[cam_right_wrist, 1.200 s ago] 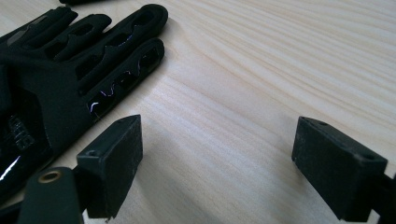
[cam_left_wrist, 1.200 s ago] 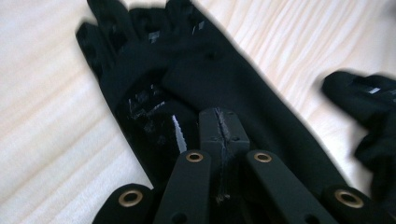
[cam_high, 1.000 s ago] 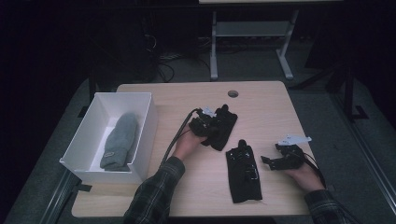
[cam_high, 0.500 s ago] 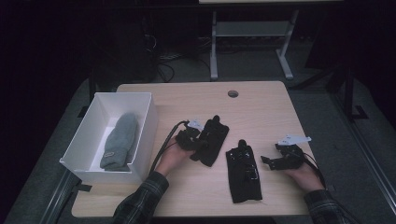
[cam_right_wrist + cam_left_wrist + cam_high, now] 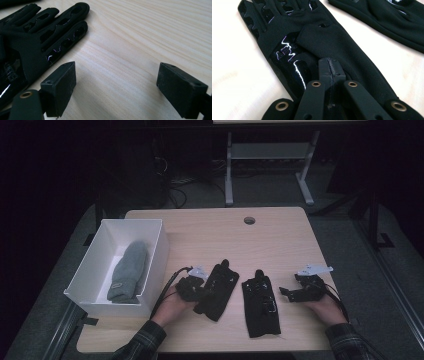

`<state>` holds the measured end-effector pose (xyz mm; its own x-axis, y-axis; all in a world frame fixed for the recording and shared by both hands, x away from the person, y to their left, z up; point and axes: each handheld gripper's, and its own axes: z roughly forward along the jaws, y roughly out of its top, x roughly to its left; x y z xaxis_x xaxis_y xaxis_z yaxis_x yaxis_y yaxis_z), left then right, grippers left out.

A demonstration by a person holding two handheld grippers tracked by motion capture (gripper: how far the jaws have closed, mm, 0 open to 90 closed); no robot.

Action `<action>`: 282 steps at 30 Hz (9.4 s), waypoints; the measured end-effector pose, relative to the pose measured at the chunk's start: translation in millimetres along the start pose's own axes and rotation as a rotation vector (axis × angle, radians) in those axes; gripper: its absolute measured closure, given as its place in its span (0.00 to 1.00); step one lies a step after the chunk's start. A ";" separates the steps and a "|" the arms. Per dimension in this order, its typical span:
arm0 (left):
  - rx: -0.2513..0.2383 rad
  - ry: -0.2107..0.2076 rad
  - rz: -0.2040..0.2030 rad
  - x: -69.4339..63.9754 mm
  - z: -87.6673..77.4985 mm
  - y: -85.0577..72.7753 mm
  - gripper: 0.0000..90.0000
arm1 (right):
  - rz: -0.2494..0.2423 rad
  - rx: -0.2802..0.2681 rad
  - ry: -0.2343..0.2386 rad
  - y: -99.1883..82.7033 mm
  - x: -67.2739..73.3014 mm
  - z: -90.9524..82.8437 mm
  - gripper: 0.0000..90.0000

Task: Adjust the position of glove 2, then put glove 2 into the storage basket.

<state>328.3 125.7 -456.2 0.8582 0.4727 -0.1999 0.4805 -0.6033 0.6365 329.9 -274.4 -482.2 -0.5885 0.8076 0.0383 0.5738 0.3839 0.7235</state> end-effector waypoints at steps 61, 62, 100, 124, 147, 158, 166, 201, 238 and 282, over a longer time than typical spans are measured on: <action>-0.161 0.088 -0.207 24.0 -12.7 1.2 0.97 | -0.153 0.077 0.274 -5.8 38.9 -23.6 1.00; -0.165 0.089 -0.211 25.0 -12.2 1.7 0.97 | -0.152 0.074 0.277 -5.1 39.8 -22.7 1.00; -0.292 -0.081 -0.250 20.9 -30.7 13.6 0.97 | -0.230 0.078 0.403 21.3 79.6 4.2 1.00; -0.293 -0.152 -0.205 5.4 -12.9 40.6 0.97 | -0.272 0.076 0.411 42.6 116.4 29.5 1.00; -0.226 -0.138 -0.169 -12.6 19.0 41.5 0.80 | -0.281 0.059 0.397 50.0 124.0 36.6 1.00; -0.201 -0.088 -0.127 -17.6 -7.4 28.3 1.00 | -0.202 0.007 0.320 41.9 85.7 14.9 0.86; -0.095 -0.123 -0.067 -46.4 12.5 15.9 1.00 | -0.153 -0.017 0.152 31.8 62.9 11.2 0.43; -0.039 0.000 0.096 -19.4 -11.3 32.0 0.51 | -0.093 0.001 0.102 22.7 50.1 25.7 0.19; 0.082 0.083 0.166 5.6 30.0 32.6 0.27 | -0.091 0.000 0.100 22.8 50.3 25.9 0.19; 0.028 0.029 0.002 -2.1 -43.1 84.2 0.72 | -0.091 -0.002 0.102 22.8 50.3 25.9 0.19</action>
<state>359.3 101.6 -370.2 0.8536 0.4898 -0.1772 0.4844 -0.6217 0.6155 328.2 -213.4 -481.6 -0.6930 0.7197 0.0419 0.5144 0.4529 0.7282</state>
